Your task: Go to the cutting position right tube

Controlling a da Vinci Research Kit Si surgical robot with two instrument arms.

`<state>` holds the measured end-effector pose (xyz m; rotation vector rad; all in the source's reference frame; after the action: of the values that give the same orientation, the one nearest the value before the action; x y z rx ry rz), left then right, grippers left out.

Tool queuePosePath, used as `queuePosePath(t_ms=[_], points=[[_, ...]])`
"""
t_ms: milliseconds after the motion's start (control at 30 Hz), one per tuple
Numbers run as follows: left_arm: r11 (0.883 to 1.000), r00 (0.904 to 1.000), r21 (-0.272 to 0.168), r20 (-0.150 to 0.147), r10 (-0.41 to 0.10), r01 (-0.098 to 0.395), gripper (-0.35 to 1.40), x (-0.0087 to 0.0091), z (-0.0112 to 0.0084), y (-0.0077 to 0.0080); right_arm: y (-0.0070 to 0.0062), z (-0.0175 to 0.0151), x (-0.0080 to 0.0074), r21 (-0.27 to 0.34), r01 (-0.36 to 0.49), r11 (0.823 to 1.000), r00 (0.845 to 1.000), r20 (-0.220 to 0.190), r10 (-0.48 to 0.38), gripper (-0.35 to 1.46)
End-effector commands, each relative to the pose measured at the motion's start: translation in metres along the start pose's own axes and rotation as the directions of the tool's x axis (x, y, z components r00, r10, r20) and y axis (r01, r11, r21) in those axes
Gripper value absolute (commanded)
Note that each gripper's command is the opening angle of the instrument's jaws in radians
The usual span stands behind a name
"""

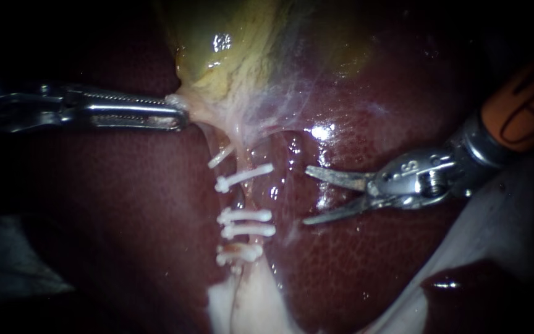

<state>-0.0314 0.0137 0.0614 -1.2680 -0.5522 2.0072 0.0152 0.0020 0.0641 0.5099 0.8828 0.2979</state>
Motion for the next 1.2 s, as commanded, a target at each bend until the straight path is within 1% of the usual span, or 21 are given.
queuePosePath(t_ms=[33, 267, 333, 400, 500, 700, 867, 1000, 1133, 1200], points=[[1.0, 1.0, 0.001, 0.0, 0.0, 0.0, -0.35, 0.0, 0.0, 0.0, 0.0002, 0.0006, -0.0003, 0.011, -0.014, 1.0, 1.0, 0.0, 0.014, 1.45], [1.0, 1.0, 0.001, 0.0, 0.001, -0.001, -0.35, -0.0002, -0.0002, 0.0001, 0.0015, 0.0042, -0.0028, 0.091, -0.101, 0.991, 0.995, 0.004, 0.101, 1.45], [1.0, 1.0, 0.001, 0.0, 0.001, -0.001, -0.35, -0.0002, -0.0002, 0.0001, 0.0018, 0.0051, -0.0033, 0.11, -0.119, 0.987, 0.993, 0.003, 0.12, 1.45], [1.0, 1.0, 0.001, 0.0, 0.001, -0.001, -0.35, -0.0002, -0.0002, 0.0001, 0.002, 0.0058, -0.0035, 0.126, -0.132, 0.983, 0.991, -0.001, 0.133, 1.45], [1.0, 1.0, 0.001, 0.0, 0.001, -0.001, -0.35, -0.0002, -0.0002, 0.0001, 0.0024, 0.0068, -0.0033, 0.147, -0.148, 0.978, 0.989, -0.009, 0.151, 1.45], [1.0, 1.0, 0.003, 0.0, 0.001, -0.001, -0.35, -0.0002, -0.0002, 0.0003, 0.003, 0.0087, -0.0023, 0.191, -0.164, 0.968, 0.984, -0.034, 0.174, 1.45], [1.0, 1.0, 0.003, 0.0, 0.007, -0.007, -0.35, -0.0003, -0.0002, 0.0003, 0.0035, 0.0098, -0.0017, 0.243, -0.173, 0.954, 0.98, -0.055, 0.192, 1.43], [1.0, 1.0, 0.003, 0.0, 0.007, -0.007, -0.35, -0.0003, -0.0002, 0.0004, 0.0036, 0.0101, -0.0015, 0.295, -0.159, 0.942, 0.979, -0.078, 0.19, 1.43], [1.0, 1.0, 0.004, 0.0, 0.001, -0.001, -0.35, -0.0003, -0.0001, 0.0004, 0.0036, 0.0104, -0.0012, 0.344, -0.13, 0.93, 0.979, -0.102, 0.175, 1.42], [1.0, 1.0, 0.006, -0.001, 0.001, -0.001, -0.35, -0.0003, -0.0001, 0.0004, 0.0036, 0.0106, -0.001, 0.37, -0.111, 0.923, 0.979, -0.12, 0.166, 1.4]])
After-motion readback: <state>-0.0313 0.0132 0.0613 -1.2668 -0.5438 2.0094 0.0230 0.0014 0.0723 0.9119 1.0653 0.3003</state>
